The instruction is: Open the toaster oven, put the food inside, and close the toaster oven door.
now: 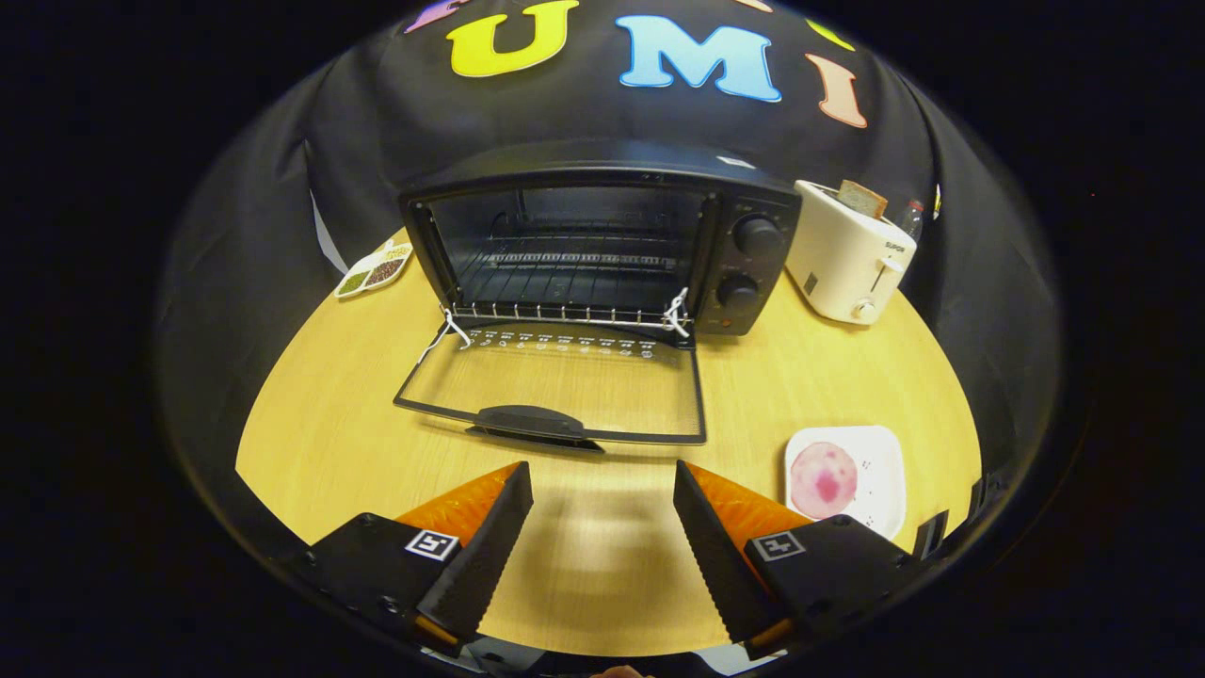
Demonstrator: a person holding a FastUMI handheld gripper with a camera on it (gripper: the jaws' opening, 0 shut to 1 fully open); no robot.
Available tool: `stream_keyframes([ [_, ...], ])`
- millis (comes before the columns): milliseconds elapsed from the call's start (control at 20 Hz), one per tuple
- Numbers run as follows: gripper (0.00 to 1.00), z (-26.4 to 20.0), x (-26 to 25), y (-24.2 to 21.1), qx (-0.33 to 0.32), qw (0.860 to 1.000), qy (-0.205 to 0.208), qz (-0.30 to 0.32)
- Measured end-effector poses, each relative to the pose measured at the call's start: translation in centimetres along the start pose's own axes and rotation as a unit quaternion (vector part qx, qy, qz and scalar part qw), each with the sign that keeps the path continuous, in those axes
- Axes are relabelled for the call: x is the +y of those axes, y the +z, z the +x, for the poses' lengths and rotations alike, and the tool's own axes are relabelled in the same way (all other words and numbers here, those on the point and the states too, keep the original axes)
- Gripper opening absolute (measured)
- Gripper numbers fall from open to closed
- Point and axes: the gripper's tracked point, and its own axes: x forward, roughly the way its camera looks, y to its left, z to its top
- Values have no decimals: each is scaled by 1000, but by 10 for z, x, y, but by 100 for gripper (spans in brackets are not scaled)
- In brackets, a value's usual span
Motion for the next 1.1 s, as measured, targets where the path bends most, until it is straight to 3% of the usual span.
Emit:
stream_keyframes([
  [200, 97, -32, -62, 12, -25, 999, -41, -22],
  [500, 97, -47, -138, 6, -21, 996, -78, 37],
  [750, 97, -33, -188, -18, 12, 996, -76, 42],
  [1100, 97, -1, -250, -47, 98, 994, -41, 36],
])
